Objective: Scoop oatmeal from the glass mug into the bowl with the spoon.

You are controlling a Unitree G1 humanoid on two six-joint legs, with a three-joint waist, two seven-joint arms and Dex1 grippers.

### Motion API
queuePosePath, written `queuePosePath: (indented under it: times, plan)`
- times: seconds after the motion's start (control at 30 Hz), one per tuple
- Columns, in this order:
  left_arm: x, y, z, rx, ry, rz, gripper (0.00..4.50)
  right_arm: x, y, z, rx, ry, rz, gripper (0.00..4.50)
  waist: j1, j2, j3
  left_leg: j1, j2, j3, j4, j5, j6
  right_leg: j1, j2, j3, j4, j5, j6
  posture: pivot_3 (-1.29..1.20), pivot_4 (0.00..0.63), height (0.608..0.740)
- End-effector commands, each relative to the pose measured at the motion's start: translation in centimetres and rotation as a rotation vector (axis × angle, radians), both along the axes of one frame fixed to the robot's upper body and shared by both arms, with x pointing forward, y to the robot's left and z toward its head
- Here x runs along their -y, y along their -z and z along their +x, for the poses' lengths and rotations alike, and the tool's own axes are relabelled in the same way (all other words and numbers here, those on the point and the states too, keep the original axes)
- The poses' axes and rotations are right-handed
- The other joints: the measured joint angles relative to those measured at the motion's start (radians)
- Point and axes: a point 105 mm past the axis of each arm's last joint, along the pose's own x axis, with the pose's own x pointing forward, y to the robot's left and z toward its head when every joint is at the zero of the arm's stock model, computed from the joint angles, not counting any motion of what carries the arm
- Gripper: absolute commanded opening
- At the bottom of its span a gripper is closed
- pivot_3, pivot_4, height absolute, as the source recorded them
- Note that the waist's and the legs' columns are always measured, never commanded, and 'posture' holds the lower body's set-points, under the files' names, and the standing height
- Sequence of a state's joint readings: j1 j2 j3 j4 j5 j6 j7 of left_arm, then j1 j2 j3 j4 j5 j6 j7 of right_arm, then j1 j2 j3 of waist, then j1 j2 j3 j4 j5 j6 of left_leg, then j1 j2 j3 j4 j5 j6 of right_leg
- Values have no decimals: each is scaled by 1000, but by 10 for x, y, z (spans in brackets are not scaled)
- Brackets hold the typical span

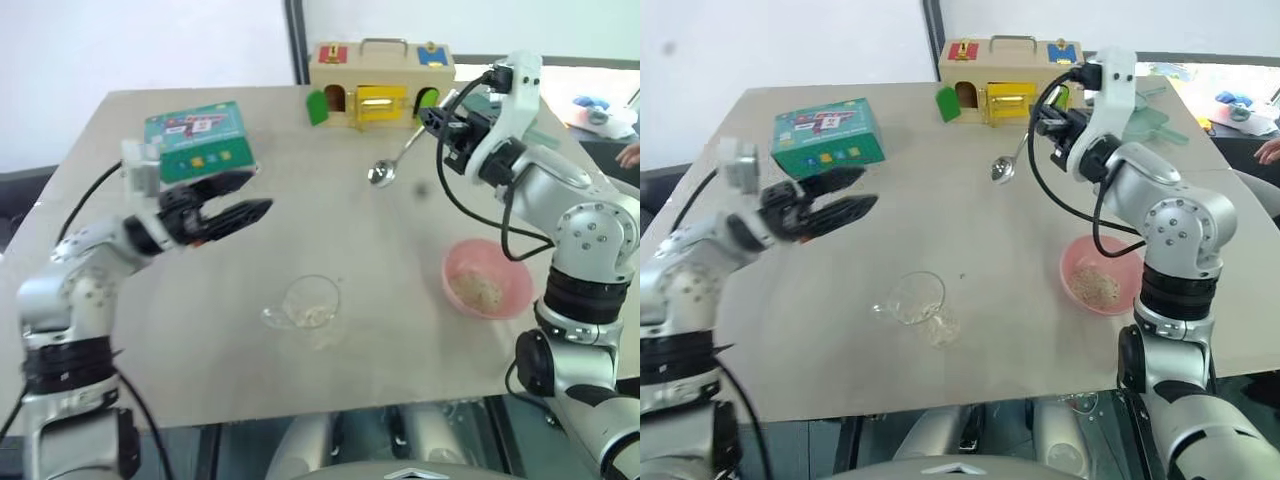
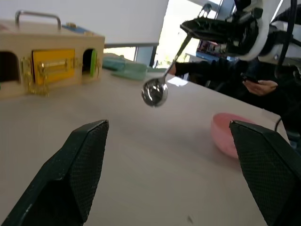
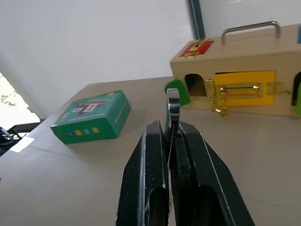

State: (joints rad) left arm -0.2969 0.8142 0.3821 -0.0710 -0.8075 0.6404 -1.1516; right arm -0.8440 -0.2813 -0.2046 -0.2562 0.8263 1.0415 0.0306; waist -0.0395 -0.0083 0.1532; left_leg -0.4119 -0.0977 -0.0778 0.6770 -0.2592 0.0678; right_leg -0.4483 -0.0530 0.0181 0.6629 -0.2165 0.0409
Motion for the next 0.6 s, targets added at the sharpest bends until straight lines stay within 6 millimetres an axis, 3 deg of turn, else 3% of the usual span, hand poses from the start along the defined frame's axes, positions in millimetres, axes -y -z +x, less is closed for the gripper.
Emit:
queuePosePath:
  times: [0.03,0.33,0.6]
  plan:
    - [-20,9,-26,-13,-18,76,4277,2,-9,-4,59,-13,12,0,1,0,0,0,0,0,-1,0,0,0,0,0,-1,0,0,0,150,740]
    - [-11,69,-86,-37,-61,192,4277,2,-5,0,62,-15,15,0,10,2,1,2,0,1,-7,0,-1,0,-2,2,-3,0,-1,0,150,740]
    - [9,90,-83,38,-135,199,4277,0,-5,-2,69,-27,1,0,27,2,1,6,0,2,-8,1,-2,2,-2,3,-2,1,-2,0,150,740]
